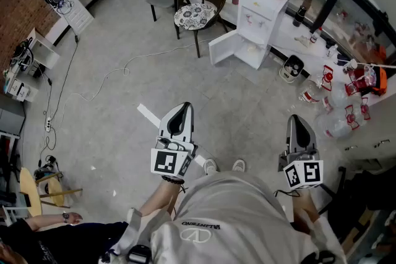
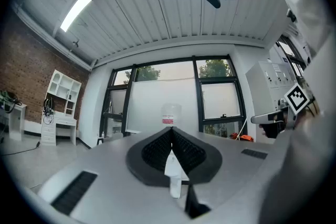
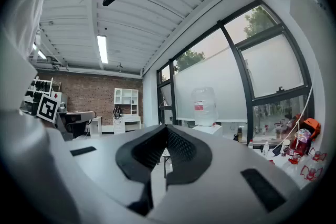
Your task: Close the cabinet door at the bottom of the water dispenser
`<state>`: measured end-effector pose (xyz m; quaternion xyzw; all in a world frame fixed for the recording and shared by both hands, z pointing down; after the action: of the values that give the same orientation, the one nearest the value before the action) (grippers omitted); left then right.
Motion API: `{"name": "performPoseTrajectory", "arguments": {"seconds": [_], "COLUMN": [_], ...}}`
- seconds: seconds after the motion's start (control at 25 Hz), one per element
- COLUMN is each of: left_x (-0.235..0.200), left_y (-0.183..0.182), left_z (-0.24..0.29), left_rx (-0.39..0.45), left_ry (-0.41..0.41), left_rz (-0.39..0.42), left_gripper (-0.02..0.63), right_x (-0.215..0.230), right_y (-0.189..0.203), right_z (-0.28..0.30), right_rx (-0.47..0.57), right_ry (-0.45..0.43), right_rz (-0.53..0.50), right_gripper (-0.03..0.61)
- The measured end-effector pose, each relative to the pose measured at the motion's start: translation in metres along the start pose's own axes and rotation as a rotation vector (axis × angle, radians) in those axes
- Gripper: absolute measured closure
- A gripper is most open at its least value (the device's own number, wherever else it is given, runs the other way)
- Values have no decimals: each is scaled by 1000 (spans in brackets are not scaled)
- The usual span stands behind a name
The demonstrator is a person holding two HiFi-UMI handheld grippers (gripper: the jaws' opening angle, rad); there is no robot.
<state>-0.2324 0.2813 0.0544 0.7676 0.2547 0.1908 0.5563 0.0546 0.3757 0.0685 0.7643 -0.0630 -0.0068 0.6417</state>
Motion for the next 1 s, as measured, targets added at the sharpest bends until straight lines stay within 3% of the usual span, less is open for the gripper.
{"name": "performPoseTrajectory", "arguments": {"seconds": [0.6, 1.0], "left_x": [-7, -39], "left_y": [-3, 1], "left_z": [2, -21], "left_rx": [-4, -22], "left_ry": [-2, 3], "left_rz": [-13, -35], "left_gripper": [606, 606], "right_x": [-6, -47], "right_y": [1, 7], "right_z": [6, 19], "right_rx": [19, 1], "right_ry": [9, 7], "right_rz": [34, 26], "right_gripper": [561, 561]}}
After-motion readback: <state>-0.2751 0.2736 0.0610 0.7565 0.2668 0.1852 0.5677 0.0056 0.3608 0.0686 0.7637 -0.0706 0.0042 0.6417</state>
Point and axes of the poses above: the fingertips, and each gripper's own axes: z forward along the fingers, x to its right, y out of its underside, the point moved 1 cm from there along -z, backward along the fingers, and after that the axes turned 10 degrees about x, right-handed, at the moved point
